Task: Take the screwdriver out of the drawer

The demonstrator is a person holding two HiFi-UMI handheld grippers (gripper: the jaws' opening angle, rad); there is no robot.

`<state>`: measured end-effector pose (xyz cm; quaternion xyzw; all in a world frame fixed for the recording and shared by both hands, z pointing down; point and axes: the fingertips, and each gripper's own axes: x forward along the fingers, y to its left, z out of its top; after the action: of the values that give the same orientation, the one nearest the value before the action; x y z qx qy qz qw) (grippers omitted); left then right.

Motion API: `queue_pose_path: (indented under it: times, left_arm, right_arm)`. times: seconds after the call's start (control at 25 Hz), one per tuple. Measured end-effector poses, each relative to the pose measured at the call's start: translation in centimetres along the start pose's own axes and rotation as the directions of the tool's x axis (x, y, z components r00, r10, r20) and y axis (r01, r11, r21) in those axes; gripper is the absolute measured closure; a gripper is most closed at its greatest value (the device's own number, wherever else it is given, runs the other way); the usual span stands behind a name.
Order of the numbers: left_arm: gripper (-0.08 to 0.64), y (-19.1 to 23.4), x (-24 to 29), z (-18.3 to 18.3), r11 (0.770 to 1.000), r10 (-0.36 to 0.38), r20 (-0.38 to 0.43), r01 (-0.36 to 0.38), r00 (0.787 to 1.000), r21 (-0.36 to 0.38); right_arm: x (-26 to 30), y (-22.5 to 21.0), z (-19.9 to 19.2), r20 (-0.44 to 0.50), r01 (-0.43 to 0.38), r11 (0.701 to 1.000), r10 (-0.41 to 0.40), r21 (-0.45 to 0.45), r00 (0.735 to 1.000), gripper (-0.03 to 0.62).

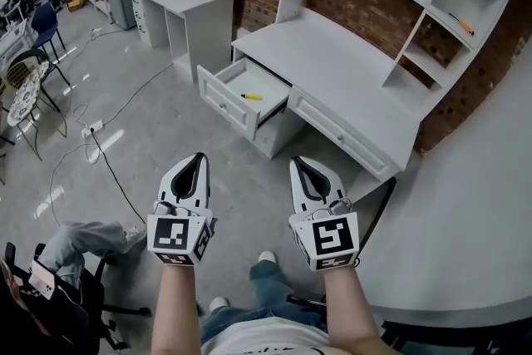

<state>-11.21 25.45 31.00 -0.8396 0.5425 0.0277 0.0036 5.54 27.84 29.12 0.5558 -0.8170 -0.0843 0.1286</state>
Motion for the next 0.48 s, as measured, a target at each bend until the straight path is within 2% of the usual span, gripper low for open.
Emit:
queue_pose_path:
  times: [0.24, 0.48]
  left_arm:
    - [0.546, -2.4, 9.9, 1.4, 0.999, 0.037, 0.020, -0.038, 0.999, 0.021]
    - [0.546, -4.0, 14.9, 1.7, 0.996, 0.061, 0.020, -0.062, 0.998, 0.065]
  right_arm:
    - [5.2, -9.7, -0.5, 0.037, -0.013, 1.000, 0.013, 0.013, 0.999, 0.581]
    - [8.2, -15.1, -2.0, 0.050, -0.038, 0.998, 0.035, 0.057, 0.998, 0.581]
